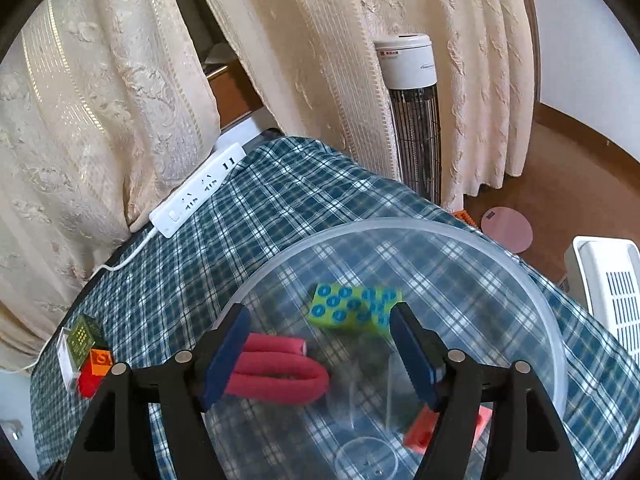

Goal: Organize objects
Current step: 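Open the right gripper to release the plate and withdraw it, then lower the white cup into the bowl and open the left gripper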

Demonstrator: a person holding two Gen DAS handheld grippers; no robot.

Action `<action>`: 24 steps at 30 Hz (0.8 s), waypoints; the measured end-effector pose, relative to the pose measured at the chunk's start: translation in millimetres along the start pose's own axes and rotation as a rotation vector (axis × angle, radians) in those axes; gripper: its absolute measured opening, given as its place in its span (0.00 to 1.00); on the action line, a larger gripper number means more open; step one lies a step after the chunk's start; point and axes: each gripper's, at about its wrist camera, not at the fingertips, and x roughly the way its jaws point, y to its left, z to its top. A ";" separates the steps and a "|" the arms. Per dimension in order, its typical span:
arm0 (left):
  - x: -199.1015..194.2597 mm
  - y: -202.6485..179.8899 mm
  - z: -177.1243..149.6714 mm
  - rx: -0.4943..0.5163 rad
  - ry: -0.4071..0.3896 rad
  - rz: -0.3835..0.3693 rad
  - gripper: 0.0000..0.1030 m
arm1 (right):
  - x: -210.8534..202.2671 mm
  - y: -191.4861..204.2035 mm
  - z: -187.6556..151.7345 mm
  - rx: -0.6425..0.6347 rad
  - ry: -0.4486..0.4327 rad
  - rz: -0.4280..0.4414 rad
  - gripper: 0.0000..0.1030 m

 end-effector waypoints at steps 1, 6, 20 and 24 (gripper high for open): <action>-0.3 -1.2 0.0 0.004 0.001 0.000 0.50 | -4.1 -1.1 -1.8 -0.005 -0.011 -0.001 0.73; -0.2 -14.3 2.2 0.030 0.002 0.000 0.50 | -25.7 -5.6 -9.1 -0.037 -0.072 -0.014 0.73; 5.2 -83.3 19.6 0.168 -0.009 -0.029 0.50 | -93.0 -34.1 -31.9 -0.085 -0.252 -0.009 0.73; 7.3 -104.8 26.3 0.198 -0.008 -0.056 0.50 | -101.0 -45.6 -37.3 -0.074 -0.272 -0.007 0.73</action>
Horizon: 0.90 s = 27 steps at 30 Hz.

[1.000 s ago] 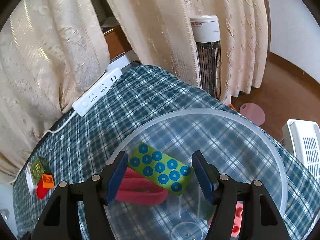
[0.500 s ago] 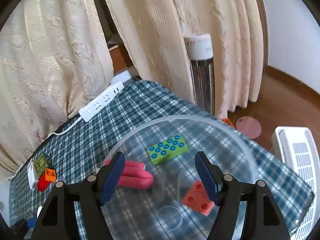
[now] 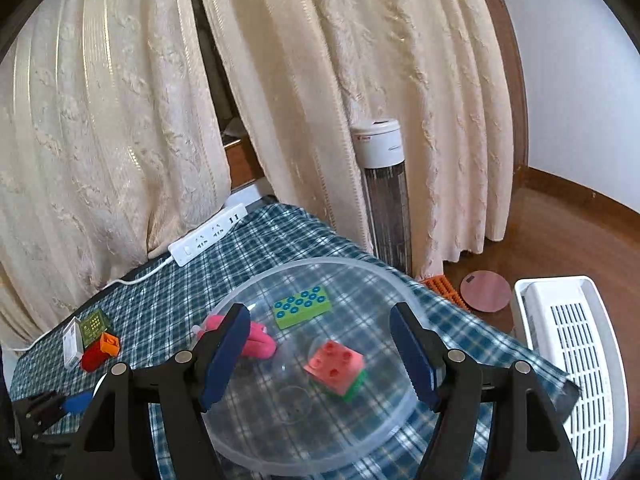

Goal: Organize objects
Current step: 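Lower the white cup into the bowl and open the left gripper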

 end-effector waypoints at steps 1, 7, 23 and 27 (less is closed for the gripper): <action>1.4 -5.2 2.9 0.006 0.002 -0.010 0.50 | -1.3 -3.4 -1.6 0.002 -0.003 -0.001 0.73; 8.2 -29.9 16.8 0.048 -0.005 -0.030 0.50 | -4.1 -22.2 -10.3 0.013 0.001 -0.023 0.73; 38.1 -53.2 44.9 0.061 0.012 -0.037 0.61 | -3.0 -42.9 -22.2 0.065 0.022 -0.014 0.73; 39.9 -46.7 42.8 0.046 0.017 -0.030 0.61 | -3.2 -42.5 -23.6 0.070 0.025 -0.016 0.74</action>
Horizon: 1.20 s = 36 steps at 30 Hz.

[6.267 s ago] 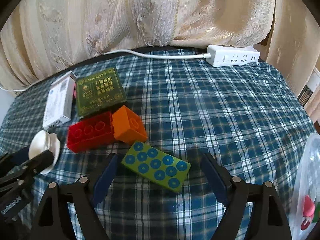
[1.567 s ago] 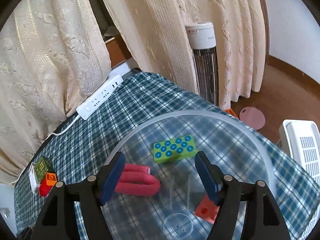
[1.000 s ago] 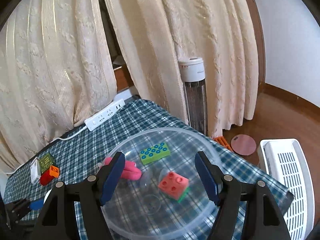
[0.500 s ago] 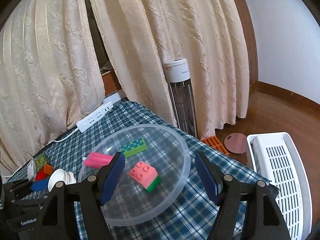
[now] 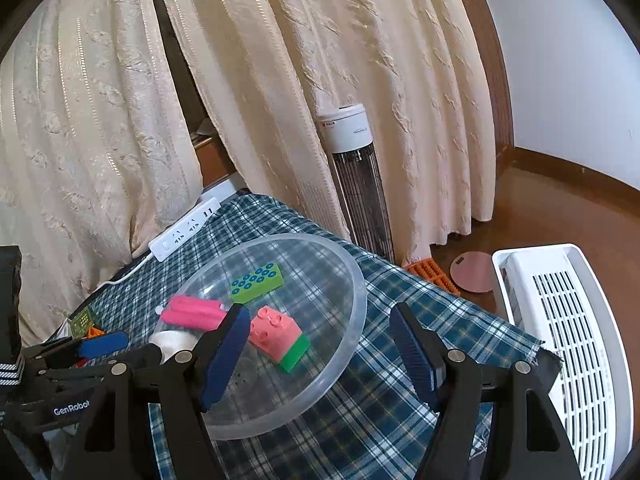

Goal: Organize objects
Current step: 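Lower the white cup into the bowl and open the left gripper, then withdraw both grippers from the bowl toward the remaining objects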

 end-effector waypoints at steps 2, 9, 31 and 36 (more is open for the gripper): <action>-0.2 3.2 -2.0 -0.004 0.000 0.010 0.61 | 0.5 2.1 -0.8 -0.001 0.004 0.000 0.73; -2.5 15.1 -10.1 -0.031 0.008 0.017 0.61 | -2.2 15.4 -2.5 -0.023 0.007 0.006 0.74; -28.2 81.4 -38.5 -0.160 -0.008 0.079 0.68 | 2.1 82.9 -17.7 -0.120 0.054 0.073 0.76; -36.1 101.6 -46.5 -0.196 -0.013 0.095 0.68 | 5.0 107.7 -23.5 -0.163 0.074 0.103 0.76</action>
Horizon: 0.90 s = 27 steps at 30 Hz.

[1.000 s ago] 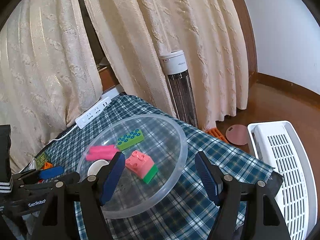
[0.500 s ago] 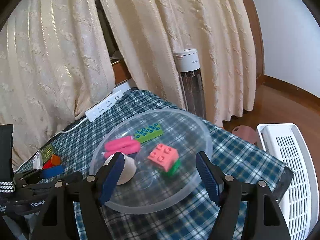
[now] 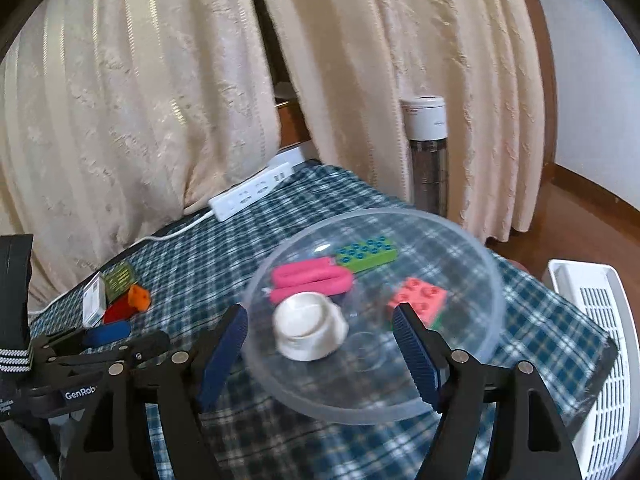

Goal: Organize objects
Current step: 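Withdraw both grippers from the bowl toward the remaining objects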

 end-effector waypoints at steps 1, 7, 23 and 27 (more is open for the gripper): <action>-1.5 5.0 -0.6 -0.007 -0.002 0.004 0.68 | 1.6 6.2 -0.2 -0.012 0.006 0.010 0.76; -9.0 35.2 -3.1 -0.050 -0.011 0.034 0.68 | 14.8 33.9 -0.9 -0.042 0.057 0.067 0.76; -19.9 116.3 -13.8 -0.178 -0.026 0.135 0.68 | 31.3 86.8 -3.9 -0.107 0.128 0.141 0.76; -22.5 141.4 -11.9 -0.225 -0.040 0.161 0.73 | 35.1 99.4 -4.9 -0.125 0.136 0.153 0.76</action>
